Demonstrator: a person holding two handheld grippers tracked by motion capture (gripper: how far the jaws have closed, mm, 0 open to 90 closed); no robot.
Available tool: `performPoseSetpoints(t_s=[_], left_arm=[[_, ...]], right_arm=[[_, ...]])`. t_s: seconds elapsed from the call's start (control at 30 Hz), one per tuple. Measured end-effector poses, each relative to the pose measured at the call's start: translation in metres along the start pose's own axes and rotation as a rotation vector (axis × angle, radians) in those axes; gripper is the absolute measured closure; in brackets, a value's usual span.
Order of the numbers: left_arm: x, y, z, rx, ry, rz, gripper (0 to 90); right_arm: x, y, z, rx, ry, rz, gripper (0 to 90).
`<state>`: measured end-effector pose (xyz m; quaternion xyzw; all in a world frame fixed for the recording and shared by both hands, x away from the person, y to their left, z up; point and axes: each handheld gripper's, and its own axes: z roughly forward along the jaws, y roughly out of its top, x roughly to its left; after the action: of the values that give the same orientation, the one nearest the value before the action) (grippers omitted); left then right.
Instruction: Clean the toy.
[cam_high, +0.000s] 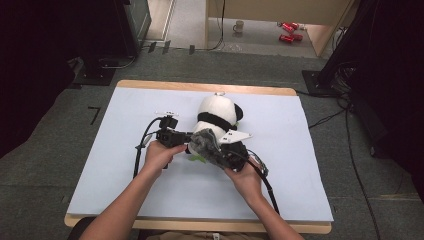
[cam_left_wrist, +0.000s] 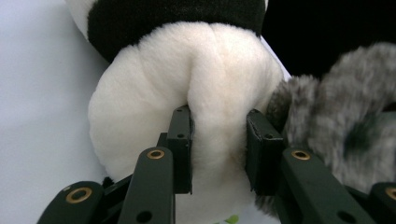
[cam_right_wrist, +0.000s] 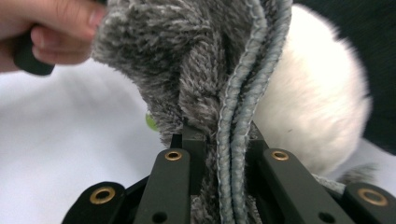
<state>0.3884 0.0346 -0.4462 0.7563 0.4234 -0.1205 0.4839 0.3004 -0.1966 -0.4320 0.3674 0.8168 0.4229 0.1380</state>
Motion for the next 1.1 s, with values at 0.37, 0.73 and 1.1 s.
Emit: performPoseSetpoints(t_s=[0.37,0.73,1.1], left_arm=[[0.000,0.001,-0.002,-0.028,-0.007,-0.028,67.5],[0.006,0.003,-0.006,-0.047,0.008,-0.020,67.2],[0.010,0.008,-0.012,-0.058,0.010,-0.034,67.0]], right_arm=[[0.005,-0.026,0.038,0.142,0.034,-0.008,79.6],[0.000,-0.014,0.027,0.184,0.067,0.049,79.3],[0.004,0.019,-0.018,-0.014,0.077,0.050,79.3]])
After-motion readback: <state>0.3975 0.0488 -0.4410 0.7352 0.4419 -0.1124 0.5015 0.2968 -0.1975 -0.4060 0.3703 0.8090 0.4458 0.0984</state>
